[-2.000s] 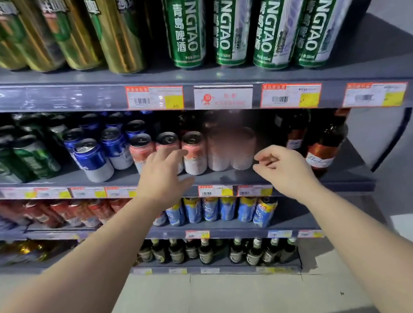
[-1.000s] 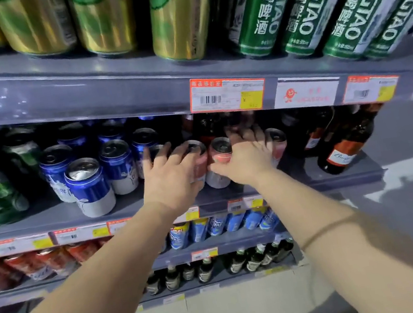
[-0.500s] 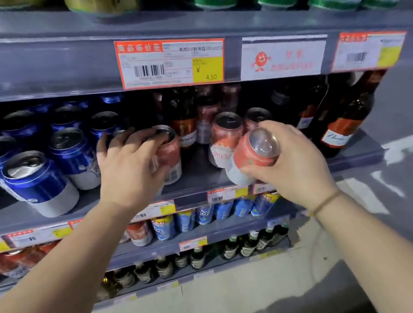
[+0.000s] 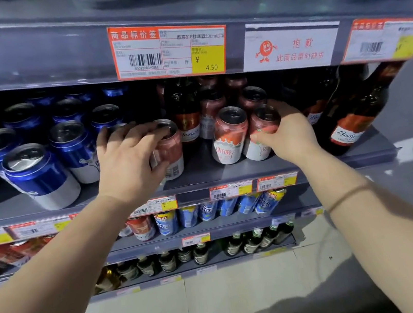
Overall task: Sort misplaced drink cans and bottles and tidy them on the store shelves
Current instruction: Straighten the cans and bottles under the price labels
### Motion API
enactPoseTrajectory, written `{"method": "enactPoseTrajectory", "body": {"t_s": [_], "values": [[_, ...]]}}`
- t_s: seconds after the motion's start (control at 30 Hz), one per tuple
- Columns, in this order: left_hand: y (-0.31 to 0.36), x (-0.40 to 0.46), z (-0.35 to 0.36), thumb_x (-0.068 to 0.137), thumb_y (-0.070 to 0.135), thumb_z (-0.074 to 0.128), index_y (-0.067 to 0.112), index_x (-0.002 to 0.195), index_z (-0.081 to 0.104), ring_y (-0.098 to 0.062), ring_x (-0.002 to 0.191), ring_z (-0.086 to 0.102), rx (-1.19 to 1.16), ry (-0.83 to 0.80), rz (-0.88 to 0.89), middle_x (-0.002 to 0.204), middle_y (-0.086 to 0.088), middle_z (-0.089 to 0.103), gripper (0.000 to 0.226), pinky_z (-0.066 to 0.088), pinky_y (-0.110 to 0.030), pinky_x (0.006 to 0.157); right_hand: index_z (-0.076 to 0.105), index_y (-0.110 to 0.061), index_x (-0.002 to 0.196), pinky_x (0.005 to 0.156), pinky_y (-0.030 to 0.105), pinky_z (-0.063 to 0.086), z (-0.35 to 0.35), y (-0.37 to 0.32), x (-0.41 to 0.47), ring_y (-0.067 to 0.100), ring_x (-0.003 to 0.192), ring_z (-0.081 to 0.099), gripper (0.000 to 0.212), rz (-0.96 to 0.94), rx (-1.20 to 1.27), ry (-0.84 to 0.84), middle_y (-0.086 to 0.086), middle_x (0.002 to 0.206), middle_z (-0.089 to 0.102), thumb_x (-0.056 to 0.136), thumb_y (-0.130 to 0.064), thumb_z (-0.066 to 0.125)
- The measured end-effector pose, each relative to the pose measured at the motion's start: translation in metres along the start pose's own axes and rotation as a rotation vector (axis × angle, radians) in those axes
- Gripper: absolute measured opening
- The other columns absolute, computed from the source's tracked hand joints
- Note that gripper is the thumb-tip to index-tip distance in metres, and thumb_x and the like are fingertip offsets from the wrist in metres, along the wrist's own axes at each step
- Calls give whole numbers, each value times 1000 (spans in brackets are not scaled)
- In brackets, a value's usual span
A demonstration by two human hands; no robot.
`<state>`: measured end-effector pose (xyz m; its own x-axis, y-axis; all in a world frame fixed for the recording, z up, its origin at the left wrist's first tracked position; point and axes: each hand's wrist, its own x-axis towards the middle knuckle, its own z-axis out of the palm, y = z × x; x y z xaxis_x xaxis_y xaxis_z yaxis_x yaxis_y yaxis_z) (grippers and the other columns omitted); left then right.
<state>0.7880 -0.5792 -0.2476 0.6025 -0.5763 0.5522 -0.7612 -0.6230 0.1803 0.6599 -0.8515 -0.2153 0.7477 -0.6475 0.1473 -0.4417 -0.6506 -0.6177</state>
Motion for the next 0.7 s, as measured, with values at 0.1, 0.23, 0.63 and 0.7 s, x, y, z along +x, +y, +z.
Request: {"method": "enactPoseTrajectory", "body": {"t_s": [0.1,0.23,0.63,0.7], "values": [[0,0,0,68,37,65,32,123,57,-35,121,48,0,-2,2,128,3,61,56,24,-60,108,44,-28,139,91,31,45,5,1,-3,26,117,56,77,35,56,34,7,134,54,72,-29,81],[0,-1,0,68,37,67,31,124,58,-35,119,50,6,11,10,127,2,62,57,26,-60,106,37,-26,145,113,37,27,15,-9,-28,30,138,30,75,-12,-86,156,9,152,32,78,-22,71],[1,-1,-4,76,37,59,29,123,61,-34,120,50,-10,3,13,128,4,61,48,25,-61,107,62,-33,123,117,48,6,49,-37,-27,33,141,23,57,-80,-292,218,9,140,47,71,-54,75],[1,-1,-4,78,37,56,29,122,62,-33,120,51,-7,14,21,127,5,61,46,25,-60,107,61,-32,122,117,50,8,52,-41,-30,32,140,25,58,-82,-269,244,8,139,47,69,-54,75]]}}
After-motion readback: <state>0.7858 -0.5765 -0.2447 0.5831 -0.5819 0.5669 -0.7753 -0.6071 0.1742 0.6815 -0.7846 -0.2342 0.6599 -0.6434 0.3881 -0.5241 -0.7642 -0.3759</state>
